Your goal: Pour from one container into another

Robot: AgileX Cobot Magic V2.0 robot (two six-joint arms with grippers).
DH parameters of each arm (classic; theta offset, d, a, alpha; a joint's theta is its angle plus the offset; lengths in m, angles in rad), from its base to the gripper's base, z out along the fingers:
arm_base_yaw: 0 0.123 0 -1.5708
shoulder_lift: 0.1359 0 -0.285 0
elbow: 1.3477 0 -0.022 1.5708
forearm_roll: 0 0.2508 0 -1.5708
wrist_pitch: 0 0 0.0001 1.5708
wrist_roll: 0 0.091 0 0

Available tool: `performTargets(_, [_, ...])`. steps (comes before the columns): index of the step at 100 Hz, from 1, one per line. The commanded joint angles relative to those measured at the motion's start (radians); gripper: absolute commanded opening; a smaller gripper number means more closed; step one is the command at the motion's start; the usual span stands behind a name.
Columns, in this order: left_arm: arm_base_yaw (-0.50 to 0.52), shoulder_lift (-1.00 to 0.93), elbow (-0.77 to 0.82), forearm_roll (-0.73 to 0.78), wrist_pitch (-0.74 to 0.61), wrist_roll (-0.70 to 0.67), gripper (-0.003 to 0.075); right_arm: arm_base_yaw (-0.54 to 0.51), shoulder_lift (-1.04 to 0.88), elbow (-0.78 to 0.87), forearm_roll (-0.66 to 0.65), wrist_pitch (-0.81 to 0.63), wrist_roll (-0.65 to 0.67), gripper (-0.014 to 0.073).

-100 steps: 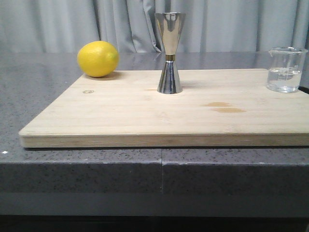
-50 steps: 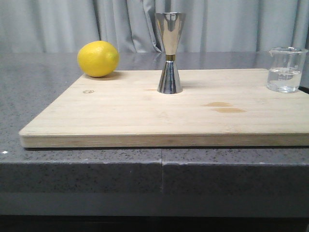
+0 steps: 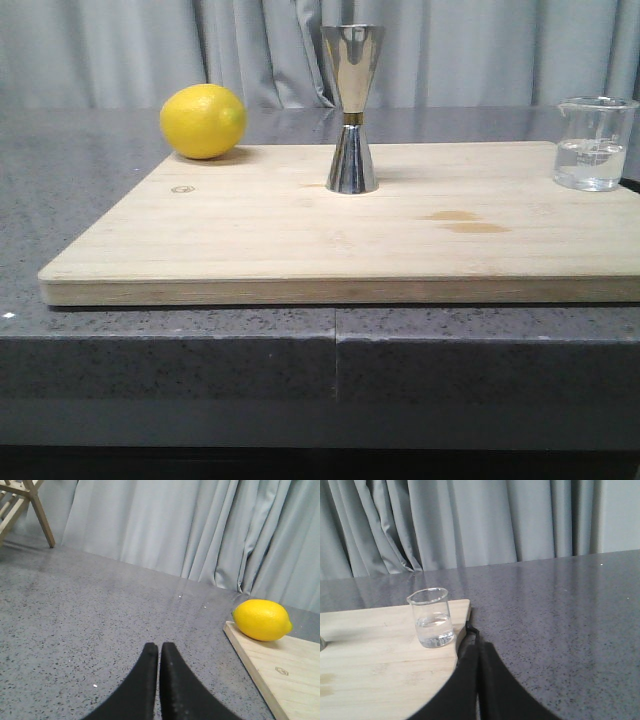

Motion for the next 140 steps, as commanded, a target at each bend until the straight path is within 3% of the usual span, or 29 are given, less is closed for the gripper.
performTargets(1, [0.003, -0.024, -0.015, -0.023, -0.082, -0.001, -0.0021, -0.005, -0.021, -0.016, 0.031, -0.045, 0.002, -0.0069])
performTargets(31, [-0.081, 0.089, -0.260, -0.046, 0.068, -0.001, -0.0020, -0.005, 0.044, -0.190, 0.043, 0.060, 0.002, -0.0069])
performTargets(58, [-0.272, 0.310, -0.409, -0.048, -0.071, -0.001, -0.0019, -0.005, 0.179, -0.344, 0.043, 0.083, 0.002, -0.0068])
performTargets(69, [-0.362, 0.408, -0.430, -0.038, -0.166, -0.001, -0.0014, -0.005, 0.218, -0.359, 0.043, 0.018, 0.002, -0.0052])
performTargets(76, [-0.423, 0.474, -0.430, -0.013, -0.238, -0.001, 0.0031, -0.005, 0.238, -0.359, 0.043, -0.037, 0.002, -0.0032])
performTargets(85, [-0.499, 0.555, -0.430, 0.042, -0.289, -0.001, 0.0158, -0.005, 0.260, -0.359, 0.043, -0.080, 0.002, 0.0004])
performTargets(97, [-0.588, 0.685, -0.430, 0.067, -0.356, -0.001, 0.0422, -0.005, 0.286, -0.359, 0.043, -0.076, 0.002, 0.0117])
performTargets(102, [-0.616, 0.735, -0.430, 0.067, -0.395, -0.001, 0.0531, -0.005, 0.299, -0.359, 0.043, -0.062, 0.002, 0.0209])
performTargets(107, [-0.639, 0.784, -0.430, 0.067, -0.438, -0.001, 0.0588, -0.005, 0.308, -0.359, 0.043, -0.050, 0.002, 0.0316])
performTargets(116, [-0.653, 0.870, -0.430, 0.067, -0.541, -0.001, 0.0608, -0.005, 0.334, -0.359, 0.043, -0.048, 0.002, 0.0532])
performTargets(123, [-0.653, 0.932, -0.430, 0.067, -0.643, -0.003, 0.0608, -0.005, 0.360, -0.359, 0.043, -0.050, 0.002, 0.0649])
performTargets(140, [-0.681, 1.067, -0.430, 0.093, -0.833, -0.006, 0.0607, -0.005, 0.433, -0.359, 0.043, -0.040, 0.002, 0.0671])
